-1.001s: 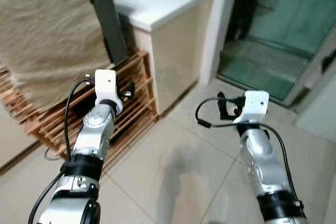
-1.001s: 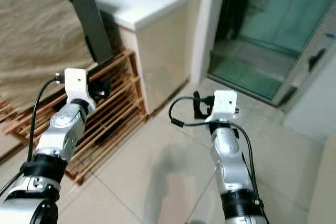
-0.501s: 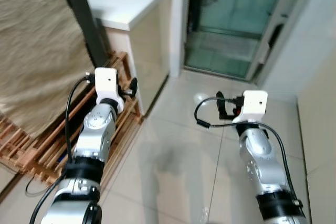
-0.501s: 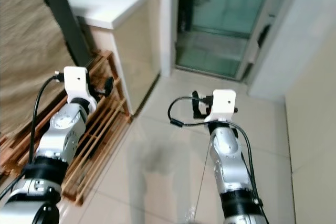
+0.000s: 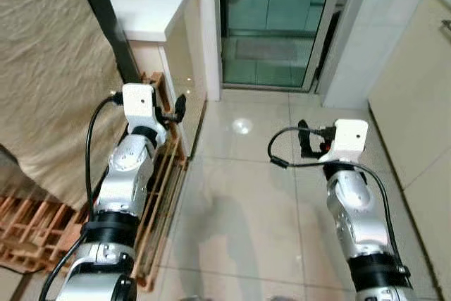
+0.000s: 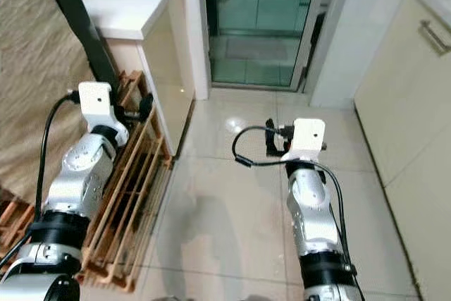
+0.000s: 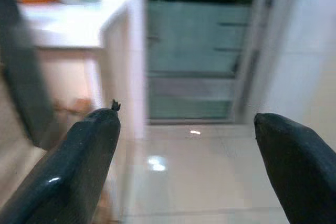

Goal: Restocking fridge

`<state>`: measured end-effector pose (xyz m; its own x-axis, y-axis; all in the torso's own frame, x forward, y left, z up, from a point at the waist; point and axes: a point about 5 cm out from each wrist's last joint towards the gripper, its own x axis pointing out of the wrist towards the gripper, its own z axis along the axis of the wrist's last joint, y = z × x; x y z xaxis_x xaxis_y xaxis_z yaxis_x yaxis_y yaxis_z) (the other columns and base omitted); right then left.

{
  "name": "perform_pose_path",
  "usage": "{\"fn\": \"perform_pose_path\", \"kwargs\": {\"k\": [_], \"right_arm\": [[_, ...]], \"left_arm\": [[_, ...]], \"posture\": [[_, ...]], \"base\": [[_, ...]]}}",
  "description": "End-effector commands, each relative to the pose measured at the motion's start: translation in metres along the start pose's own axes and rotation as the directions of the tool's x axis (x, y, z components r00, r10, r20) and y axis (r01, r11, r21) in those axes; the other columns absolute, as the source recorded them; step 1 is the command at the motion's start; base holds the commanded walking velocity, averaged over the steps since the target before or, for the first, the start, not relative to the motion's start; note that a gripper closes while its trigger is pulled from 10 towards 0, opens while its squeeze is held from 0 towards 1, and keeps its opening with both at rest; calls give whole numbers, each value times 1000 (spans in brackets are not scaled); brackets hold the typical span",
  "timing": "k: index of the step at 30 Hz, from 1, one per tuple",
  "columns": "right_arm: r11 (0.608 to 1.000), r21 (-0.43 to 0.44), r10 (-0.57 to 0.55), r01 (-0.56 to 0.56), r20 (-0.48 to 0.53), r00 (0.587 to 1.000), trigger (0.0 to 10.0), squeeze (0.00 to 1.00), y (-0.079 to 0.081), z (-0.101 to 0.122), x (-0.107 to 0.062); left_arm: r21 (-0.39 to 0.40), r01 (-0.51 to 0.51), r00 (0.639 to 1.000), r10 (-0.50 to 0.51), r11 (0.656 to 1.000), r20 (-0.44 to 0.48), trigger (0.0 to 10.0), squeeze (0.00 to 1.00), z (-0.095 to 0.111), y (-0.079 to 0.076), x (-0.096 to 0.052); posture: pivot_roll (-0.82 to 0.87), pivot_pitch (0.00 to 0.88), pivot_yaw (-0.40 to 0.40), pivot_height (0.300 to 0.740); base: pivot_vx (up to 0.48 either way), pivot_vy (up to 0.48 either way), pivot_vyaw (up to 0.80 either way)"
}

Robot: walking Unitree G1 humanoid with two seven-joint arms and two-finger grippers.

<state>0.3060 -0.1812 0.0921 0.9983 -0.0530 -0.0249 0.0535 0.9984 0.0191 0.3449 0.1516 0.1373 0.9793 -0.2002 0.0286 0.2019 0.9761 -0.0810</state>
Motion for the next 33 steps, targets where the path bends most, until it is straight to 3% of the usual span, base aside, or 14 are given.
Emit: {"fn": "perform_pose_path", "kwargs": {"k": [1,9,16,20,25,28,29,30,31,33], "right_arm": [[1000,21,8,-9,18,1000,10000,0,4,4,2],[999,20,29,-29,12,1000,10000,0,8,4,6],[999,29,45,-46,18,999,10000,0,13,5,10],[998,29,52,-52,11,999,10000,0,14,3,9],[998,30,51,-51,12,999,10000,0,15,3,9],[998,31,47,-49,51,998,10000,0,16,10,10],[1000,-3,20,-20,112,994,10000,0,12,21,10],[1000,-3,20,-20,112,994,10000,0,12,21,10],[999,-48,10,0,193,981,10000,0,10,37,9],[999,-48,10,0,193,981,10000,0,10,37,9]], "left_arm": [[-16,-19,1000,19,1000,-15,10000,0,-3,12,-6],[-34,-19,1000,19,999,11,10000,0,-1,12,-11],[-48,31,999,-29,998,41,10000,0,1,2,-16],[-15,74,996,-73,997,55,10000,0,1,-8,-23],[28,22,999,-23,999,32,10000,0,-2,-9,-20],[12,3,998,-4,1000,67,10000,0,2,-8,-20],[-2,-18,996,18,1000,91,10000,0,7,-5,-21],[-2,-18,996,18,1000,91,10000,0,7,-5,-21],[-3,-46,991,46,999,124,10000,0,13,-3,-23],[-3,-46,991,46,999,124,10000,0,13,-3,-23]], "posture": [[-29,0,43,740],[-14,0,32,740],[-4,0,30,740],[2,0,24,740],[-2,0,19,740],[-5,0,19,740],[-6,0,18,740],[-6,0,18,740],[-6,0,19,740],[-6,0,19,740]], "base": [[-398,270,0],[-365,316,0],[-364,317,0],[-255,220,0],[0,0,0],[0,0,0],[0,0,0],[0,0,0],[0,0,0],[0,0,0]]}}
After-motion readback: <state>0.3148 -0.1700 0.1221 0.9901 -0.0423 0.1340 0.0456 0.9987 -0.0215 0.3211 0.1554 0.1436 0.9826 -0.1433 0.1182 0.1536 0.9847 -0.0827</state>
